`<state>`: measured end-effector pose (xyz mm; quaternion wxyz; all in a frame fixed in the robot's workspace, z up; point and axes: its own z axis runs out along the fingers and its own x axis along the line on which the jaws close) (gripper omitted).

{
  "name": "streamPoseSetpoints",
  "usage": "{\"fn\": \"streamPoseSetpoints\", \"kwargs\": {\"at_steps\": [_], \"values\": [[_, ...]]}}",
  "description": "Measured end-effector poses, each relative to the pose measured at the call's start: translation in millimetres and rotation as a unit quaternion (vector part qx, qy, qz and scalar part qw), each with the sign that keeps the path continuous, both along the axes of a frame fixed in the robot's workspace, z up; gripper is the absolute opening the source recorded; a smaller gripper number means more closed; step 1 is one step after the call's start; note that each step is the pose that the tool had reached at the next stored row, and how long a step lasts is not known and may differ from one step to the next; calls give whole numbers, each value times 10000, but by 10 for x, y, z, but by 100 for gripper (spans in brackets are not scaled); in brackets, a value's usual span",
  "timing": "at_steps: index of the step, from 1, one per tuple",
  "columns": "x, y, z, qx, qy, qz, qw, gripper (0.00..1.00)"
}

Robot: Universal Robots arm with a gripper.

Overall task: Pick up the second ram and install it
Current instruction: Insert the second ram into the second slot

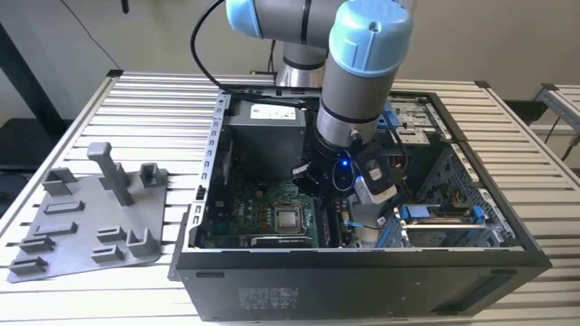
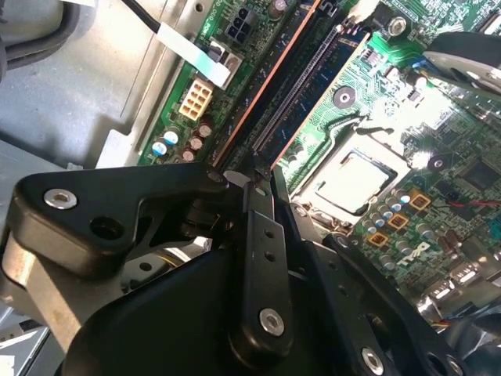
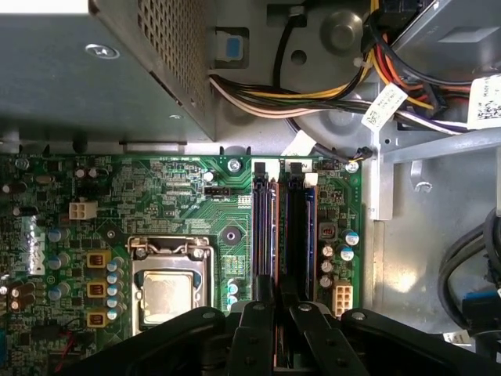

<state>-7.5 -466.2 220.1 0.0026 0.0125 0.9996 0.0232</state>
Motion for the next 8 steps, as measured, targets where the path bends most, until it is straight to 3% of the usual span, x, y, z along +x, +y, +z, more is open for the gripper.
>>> {"fn": "streamPoseSetpoints", "kwargs": {"at_steps": [8], "values": [[-1,0,-2,-6,6,-3,10000,14]]}}
